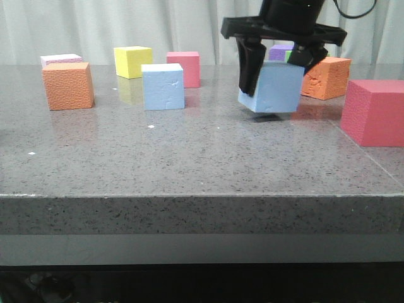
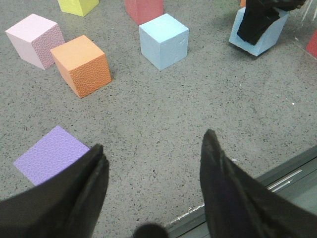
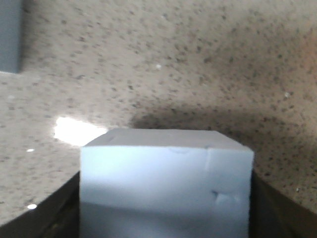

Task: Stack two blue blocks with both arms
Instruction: 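Carry the light blue cube toward the other light blue cube and lower it, then open the right gripper and lift it away from the cube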

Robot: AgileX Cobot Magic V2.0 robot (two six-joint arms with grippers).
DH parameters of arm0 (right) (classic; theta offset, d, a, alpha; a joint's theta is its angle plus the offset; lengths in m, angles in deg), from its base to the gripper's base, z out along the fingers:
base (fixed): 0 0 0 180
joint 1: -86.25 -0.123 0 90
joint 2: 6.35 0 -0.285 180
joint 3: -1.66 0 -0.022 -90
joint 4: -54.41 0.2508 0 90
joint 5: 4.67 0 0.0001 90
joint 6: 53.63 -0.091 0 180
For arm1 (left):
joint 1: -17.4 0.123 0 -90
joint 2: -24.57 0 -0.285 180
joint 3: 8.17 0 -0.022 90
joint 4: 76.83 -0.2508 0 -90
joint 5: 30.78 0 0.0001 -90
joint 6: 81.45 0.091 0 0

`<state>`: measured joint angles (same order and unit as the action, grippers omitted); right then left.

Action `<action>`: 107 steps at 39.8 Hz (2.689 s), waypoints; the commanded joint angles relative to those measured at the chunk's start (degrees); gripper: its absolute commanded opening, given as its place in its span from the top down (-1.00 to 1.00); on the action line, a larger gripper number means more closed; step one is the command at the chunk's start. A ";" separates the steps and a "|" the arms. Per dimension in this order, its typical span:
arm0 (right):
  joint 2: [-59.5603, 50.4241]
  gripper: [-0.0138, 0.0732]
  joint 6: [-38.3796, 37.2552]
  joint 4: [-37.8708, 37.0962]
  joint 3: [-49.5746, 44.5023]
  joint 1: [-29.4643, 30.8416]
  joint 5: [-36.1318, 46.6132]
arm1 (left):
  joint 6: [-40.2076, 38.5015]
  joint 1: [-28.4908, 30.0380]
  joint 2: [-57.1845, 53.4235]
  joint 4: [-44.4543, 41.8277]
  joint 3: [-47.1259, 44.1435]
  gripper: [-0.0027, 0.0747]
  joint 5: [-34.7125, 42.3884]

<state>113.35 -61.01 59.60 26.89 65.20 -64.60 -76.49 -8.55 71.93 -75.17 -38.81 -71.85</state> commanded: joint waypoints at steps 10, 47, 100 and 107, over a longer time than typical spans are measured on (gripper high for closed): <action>-3.54 -0.14 0.33 1.11 4.34 -1.46 0.24 | -0.19 -0.55 0.20 -0.20 1.83 -0.10 3.67; 6.27 -0.14 -28.47 -18.76 16.52 -12.94 -3.59 | -0.19 -0.55 0.20 -0.40 1.83 -0.10 3.67; 6.60 -0.53 -28.61 -17.40 18.27 -12.98 -7.24 | -0.19 -0.55 0.20 -0.48 1.83 -0.10 3.67; 4.64 -0.53 -28.61 -17.40 18.27 -12.98 -8.03 | -0.19 -0.55 0.20 -0.48 1.83 -0.10 3.67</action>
<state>123.39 -89.61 43.20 43.02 52.36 -73.35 -76.49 -8.55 71.93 -75.81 -38.81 -71.85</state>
